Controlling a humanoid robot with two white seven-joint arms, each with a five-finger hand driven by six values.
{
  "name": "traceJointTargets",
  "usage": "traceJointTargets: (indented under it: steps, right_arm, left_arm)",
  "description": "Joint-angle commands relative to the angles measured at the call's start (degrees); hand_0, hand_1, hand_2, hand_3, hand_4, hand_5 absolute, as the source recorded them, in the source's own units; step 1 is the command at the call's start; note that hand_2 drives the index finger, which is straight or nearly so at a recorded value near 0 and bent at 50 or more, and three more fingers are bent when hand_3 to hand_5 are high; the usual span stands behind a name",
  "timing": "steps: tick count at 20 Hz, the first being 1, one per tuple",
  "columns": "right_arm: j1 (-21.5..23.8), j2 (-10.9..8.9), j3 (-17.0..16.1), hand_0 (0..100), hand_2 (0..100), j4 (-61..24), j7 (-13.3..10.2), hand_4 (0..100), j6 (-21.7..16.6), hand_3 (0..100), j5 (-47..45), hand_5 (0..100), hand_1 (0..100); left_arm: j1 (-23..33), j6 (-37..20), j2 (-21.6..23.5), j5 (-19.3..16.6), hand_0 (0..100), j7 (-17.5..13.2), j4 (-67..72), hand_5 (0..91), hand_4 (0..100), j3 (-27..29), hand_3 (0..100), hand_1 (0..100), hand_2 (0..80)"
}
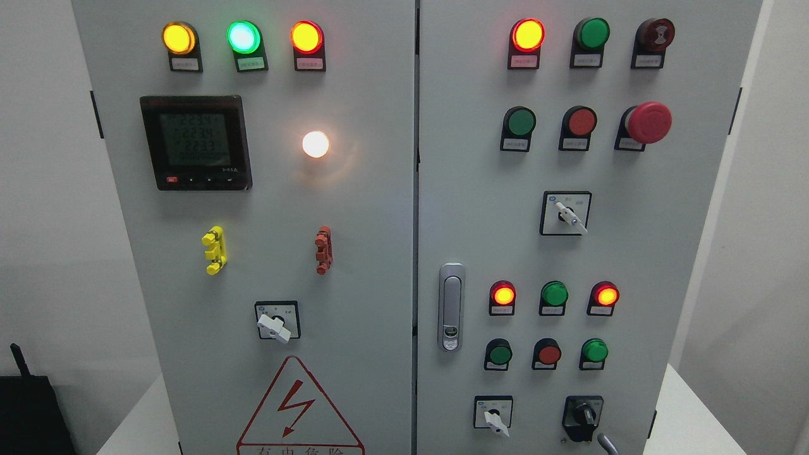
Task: Trip black knob to open circuit
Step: 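Reach the right hand up to the black rotary knob and grip it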
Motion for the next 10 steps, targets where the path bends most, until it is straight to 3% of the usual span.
traceJointTargets:
  steps: [1,10]
  right_arm:
    - [-0.04,0.01,-0.29,0,0,-0.15,-0.03,100,-0.06,100,0.10,100,0]
    - [-0.13,0.01,0.50,0,0,-0.15,-0.03,100,-0.06,100,0.10,100,0]
  left_arm:
    - [0.00,0.24,0.00,-1.32,12,-0.02,0.00,0.0,0,0.00,0,39,0.0]
    - [0.00,0.33,0.00,-1.32,12,-0.02,0.00,0.0,0,0.00,0,39,0.0]
